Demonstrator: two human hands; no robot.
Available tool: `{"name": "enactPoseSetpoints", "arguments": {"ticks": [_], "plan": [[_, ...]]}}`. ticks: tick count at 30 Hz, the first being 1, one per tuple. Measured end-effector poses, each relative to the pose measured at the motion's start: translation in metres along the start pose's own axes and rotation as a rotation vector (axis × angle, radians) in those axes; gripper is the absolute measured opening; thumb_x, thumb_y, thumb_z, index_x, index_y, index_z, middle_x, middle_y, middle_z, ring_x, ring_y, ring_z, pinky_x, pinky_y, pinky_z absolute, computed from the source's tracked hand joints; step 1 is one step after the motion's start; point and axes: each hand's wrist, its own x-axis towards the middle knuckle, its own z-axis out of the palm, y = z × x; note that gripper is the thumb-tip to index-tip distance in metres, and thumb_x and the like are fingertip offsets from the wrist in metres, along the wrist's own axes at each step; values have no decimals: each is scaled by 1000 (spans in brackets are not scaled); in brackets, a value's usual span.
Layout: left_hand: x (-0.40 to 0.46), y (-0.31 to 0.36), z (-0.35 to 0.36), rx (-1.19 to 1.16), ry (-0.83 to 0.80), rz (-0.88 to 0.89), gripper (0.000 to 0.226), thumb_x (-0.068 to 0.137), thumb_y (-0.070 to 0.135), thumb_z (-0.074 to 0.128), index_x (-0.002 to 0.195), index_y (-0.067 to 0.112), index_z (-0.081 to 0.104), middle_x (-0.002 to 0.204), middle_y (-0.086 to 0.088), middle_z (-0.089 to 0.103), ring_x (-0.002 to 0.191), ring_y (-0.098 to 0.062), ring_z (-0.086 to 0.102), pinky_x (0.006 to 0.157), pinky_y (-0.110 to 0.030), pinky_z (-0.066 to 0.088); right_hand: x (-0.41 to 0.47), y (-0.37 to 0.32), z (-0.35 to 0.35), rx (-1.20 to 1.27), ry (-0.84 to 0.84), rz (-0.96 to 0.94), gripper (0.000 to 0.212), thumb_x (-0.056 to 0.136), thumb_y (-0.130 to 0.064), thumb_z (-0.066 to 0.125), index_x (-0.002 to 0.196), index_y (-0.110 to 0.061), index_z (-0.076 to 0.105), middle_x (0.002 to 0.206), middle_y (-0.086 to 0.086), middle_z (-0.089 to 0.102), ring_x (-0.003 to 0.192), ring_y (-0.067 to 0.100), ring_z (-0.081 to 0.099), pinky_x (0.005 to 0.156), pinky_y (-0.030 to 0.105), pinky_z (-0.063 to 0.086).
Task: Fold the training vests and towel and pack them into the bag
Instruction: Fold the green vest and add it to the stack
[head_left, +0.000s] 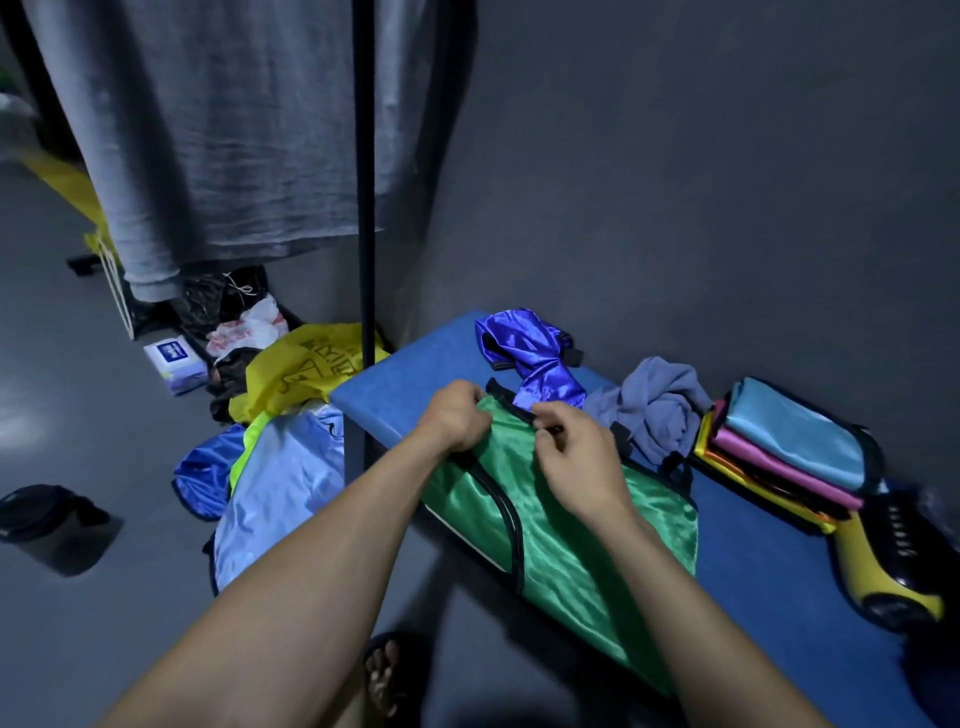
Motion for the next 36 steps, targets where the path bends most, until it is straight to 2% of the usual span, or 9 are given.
{"name": "enactPoseSetpoints", "arguments": {"ticks": [4,8,11,15,20,24,27,32,36], "plan": [[-1,0,-1,80,81,74,7,99,13,59,98,10,65,100,-10,68,103,-32,64,76,-28,39,-64,46,-36,-379,5,-331,33,102,-32,53,128,-16,64,127,-3,58,118,18,54,97,39,48],[0,1,3,130,107,86,19,100,13,57,111,3,68,110,-17,70,106,-35,63,79,-31,43,-124,96,-60,-553,-173,-453,73,96,-70,49,151,-22,48,160,-5,38,152,19,29,121,43,25],[2,2,6,186,139,137,21,98,13,57,115,2,64,111,-22,69,110,-41,61,85,-38,46,-155,112,-70,-711,-304,-535,105,83,-91,42,162,-24,26,170,-5,18,158,19,13,122,42,14],[0,-4,9,296,241,258,33,91,16,69,117,11,50,109,-13,59,100,-35,56,72,-39,42,-156,125,-72,-840,-282,-599,93,86,-57,60,163,-24,21,171,0,17,157,22,16,121,43,15],[1,-9,4,490,195,453,13,91,11,63,93,22,70,97,-2,57,97,-32,57,71,-34,37,-153,137,-68,-671,-220,-563,81,86,-28,55,161,-26,28,168,-4,25,156,16,22,123,40,17],[-2,-16,-3,615,19,444,28,98,22,55,122,29,68,123,-3,56,111,-29,52,85,-38,42,-147,144,-64,-445,-61,-573,52,92,-20,49,142,-22,58,151,-6,54,141,11,46,118,37,32],[-11,-10,-15,705,-80,436,32,99,31,55,130,34,63,133,2,50,119,-26,46,98,-41,41,-137,129,-65,-237,75,-465,30,95,-22,53,118,-20,71,118,-7,72,111,11,64,99,34,47],[-73,42,-17,-7,-217,625,42,95,56,55,121,28,71,119,14,66,115,-5,61,103,-30,46,-94,78,-92,-77,191,-214,16,94,-30,56,85,-20,65,68,-12,56,64,13,54,59,33,40],[-108,81,-8,-78,-297,692,57,80,60,78,128,36,60,117,14,69,109,-8,65,94,-32,52,-56,40,-114,15,225,-188,30,96,-25,66,68,-16,57,58,0,54,57,16,48,57,36,39]]}}
